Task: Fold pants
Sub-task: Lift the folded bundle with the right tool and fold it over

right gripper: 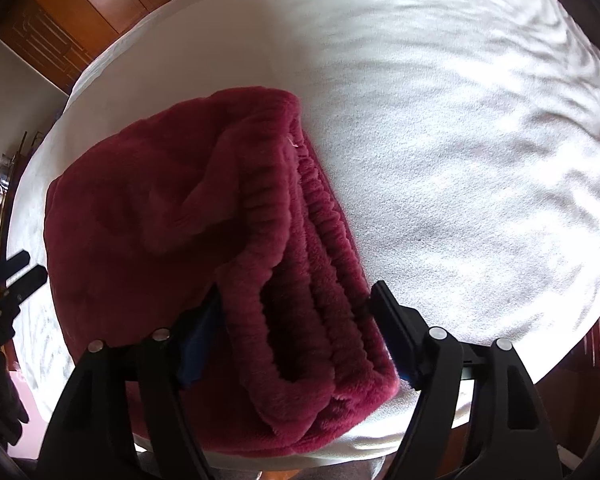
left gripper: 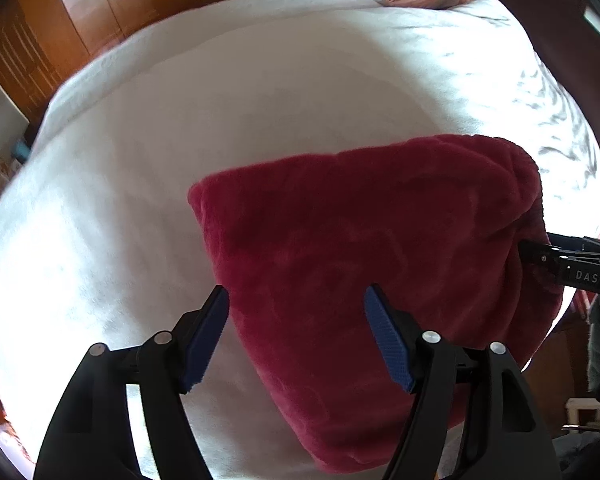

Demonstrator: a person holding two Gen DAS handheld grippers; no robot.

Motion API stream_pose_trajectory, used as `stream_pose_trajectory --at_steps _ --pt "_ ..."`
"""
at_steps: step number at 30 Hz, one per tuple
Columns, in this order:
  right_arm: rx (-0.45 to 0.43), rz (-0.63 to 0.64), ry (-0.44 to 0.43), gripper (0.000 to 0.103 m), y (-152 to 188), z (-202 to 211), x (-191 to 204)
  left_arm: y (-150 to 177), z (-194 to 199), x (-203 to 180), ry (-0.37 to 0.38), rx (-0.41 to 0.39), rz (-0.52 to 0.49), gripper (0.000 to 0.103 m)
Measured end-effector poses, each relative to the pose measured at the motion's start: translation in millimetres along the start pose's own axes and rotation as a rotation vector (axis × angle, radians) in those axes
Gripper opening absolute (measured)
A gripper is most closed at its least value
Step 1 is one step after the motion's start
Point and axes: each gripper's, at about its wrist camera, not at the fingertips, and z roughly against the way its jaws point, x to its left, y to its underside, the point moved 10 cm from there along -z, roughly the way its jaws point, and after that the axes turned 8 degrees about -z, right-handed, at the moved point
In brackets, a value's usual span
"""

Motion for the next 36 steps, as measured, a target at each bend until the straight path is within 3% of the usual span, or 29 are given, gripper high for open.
stream_pose_trajectory --at_steps 9,19,28,32,36 --pt "0.058 -0.052 -0.072 0.085 -9 -17 -1 26 -29 25 0.254 0.044 0.277 0.078" --pt "0.149 -0.161 -0.201 0.097 -8 -51 -15 45 -50 34 0.425 0.041 0.428 0.091" --pt "0.203 -0.168 -0.268 0.098 -8 -71 -23 53 -71 36 0.576 0.084 0.576 0.093" --pt "0.219 -0.162 -0.286 0.097 -11 -77 -19 55 -77 34 0.63 0.097 0.628 0.094" --pt "0.238 -0.159 -0.317 0.08 -18 -82 -15 60 -78 32 0.696 0.109 0.677 0.094"
